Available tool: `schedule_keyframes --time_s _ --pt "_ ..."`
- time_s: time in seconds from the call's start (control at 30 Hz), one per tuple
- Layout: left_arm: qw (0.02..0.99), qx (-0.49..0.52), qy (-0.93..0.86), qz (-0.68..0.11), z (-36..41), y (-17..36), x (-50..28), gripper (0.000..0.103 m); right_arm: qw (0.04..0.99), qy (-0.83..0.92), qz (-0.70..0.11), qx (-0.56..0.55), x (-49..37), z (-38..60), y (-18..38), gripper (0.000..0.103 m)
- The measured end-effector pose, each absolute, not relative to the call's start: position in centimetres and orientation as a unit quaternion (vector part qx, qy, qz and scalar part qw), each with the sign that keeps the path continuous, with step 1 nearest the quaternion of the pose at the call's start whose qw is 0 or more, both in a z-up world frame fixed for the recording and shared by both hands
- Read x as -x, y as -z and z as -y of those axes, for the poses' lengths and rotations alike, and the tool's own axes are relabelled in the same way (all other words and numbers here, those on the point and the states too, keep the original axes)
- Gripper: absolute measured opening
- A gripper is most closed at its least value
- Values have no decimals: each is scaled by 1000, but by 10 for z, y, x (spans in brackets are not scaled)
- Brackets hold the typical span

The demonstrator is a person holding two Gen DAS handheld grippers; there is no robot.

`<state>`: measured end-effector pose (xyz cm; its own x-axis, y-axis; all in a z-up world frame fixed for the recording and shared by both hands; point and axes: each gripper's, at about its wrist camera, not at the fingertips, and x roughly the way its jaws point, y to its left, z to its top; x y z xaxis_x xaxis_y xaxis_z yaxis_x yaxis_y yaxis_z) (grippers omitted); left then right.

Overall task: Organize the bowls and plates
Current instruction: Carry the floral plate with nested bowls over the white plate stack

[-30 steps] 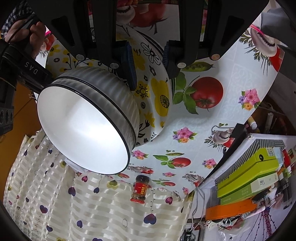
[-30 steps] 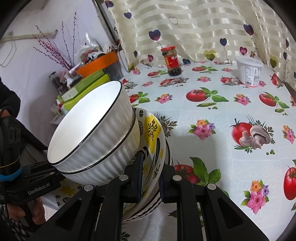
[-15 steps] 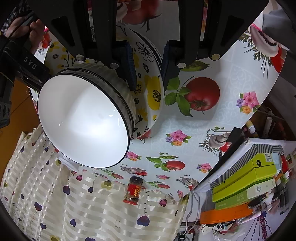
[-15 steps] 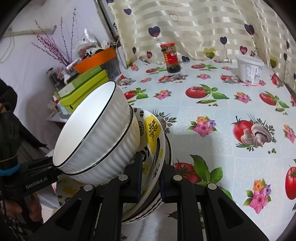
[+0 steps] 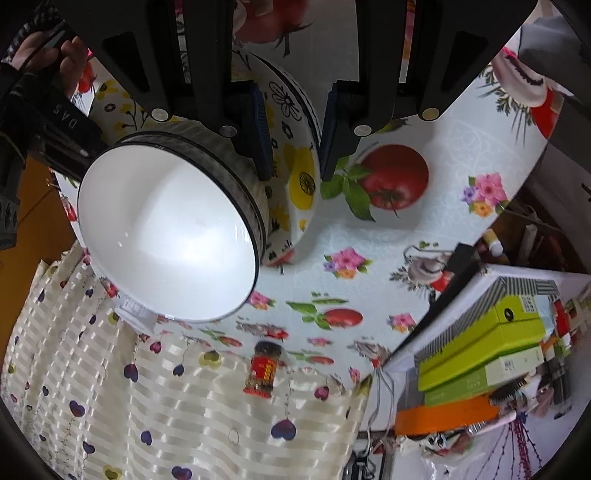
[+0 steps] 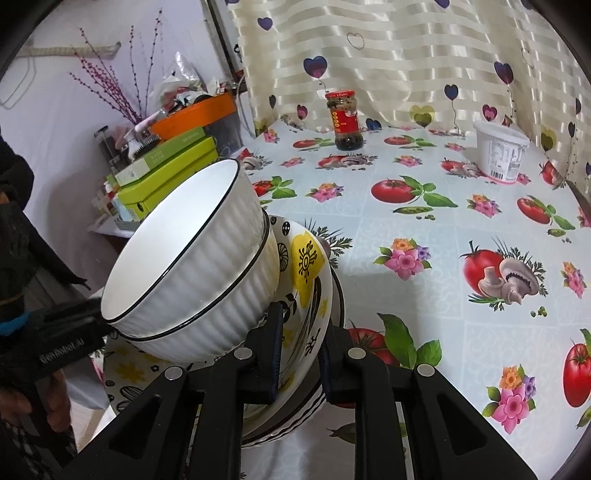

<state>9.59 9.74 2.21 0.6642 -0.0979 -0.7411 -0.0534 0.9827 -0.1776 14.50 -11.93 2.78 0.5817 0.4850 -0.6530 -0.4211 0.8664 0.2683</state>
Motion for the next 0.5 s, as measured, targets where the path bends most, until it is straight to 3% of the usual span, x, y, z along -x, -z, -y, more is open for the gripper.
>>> schedule_keyframes --time_s 0.5 --pt "907 105 16 -408 -100 -19 -92 28 897 -249 -363 -32 -141 119 -31 19"
